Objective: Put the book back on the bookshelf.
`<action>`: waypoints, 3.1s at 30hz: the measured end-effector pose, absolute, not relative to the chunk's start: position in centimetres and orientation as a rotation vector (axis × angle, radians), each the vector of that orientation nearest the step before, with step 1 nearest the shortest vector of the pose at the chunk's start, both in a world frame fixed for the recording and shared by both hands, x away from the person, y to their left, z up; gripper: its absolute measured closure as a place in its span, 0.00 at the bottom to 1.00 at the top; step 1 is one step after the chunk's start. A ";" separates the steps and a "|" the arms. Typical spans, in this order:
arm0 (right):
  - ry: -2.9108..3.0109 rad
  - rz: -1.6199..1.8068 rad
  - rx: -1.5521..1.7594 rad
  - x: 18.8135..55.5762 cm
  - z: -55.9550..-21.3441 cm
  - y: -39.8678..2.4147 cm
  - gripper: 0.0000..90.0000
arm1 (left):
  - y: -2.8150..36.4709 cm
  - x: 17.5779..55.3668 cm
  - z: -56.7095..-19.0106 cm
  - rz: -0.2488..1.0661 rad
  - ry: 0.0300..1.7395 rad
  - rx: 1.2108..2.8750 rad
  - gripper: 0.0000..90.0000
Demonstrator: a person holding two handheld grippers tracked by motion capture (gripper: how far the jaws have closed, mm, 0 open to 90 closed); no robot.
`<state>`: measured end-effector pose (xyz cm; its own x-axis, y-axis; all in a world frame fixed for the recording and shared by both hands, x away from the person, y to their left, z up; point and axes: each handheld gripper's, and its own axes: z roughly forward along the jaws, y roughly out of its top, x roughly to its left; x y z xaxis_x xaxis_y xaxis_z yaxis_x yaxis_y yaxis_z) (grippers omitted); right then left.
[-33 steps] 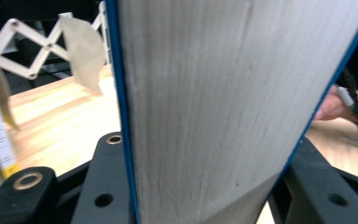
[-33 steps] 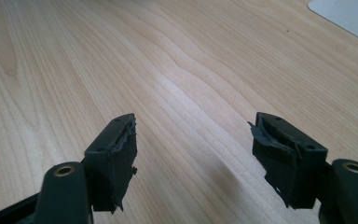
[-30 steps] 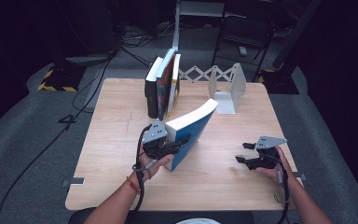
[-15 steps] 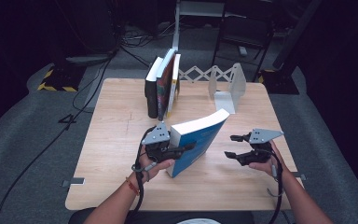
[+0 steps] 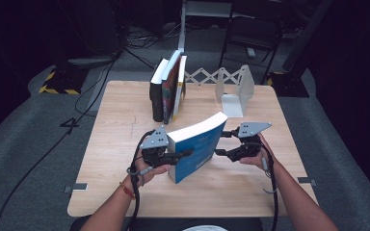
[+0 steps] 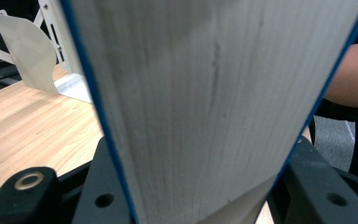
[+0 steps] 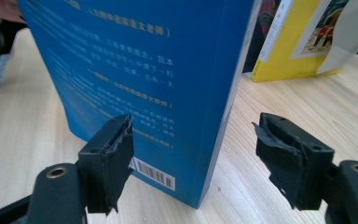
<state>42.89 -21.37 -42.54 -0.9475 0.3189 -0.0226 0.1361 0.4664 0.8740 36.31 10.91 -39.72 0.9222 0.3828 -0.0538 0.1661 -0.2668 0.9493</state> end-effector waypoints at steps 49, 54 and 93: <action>2.604 1.631 0.162 37.8 -40.1 -18.6 0.68 | 13.5 35.5 -41.6 0.305 0.420 1.996 0.26; 2.596 1.612 0.194 37.5 -40.0 -19.8 0.68 | 12.4 35.8 -43.6 0.286 0.445 2.067 0.27; 2.648 1.492 0.304 36.1 -34.5 -19.6 0.67 | 16.0 34.7 -50.1 0.276 0.643 2.334 0.20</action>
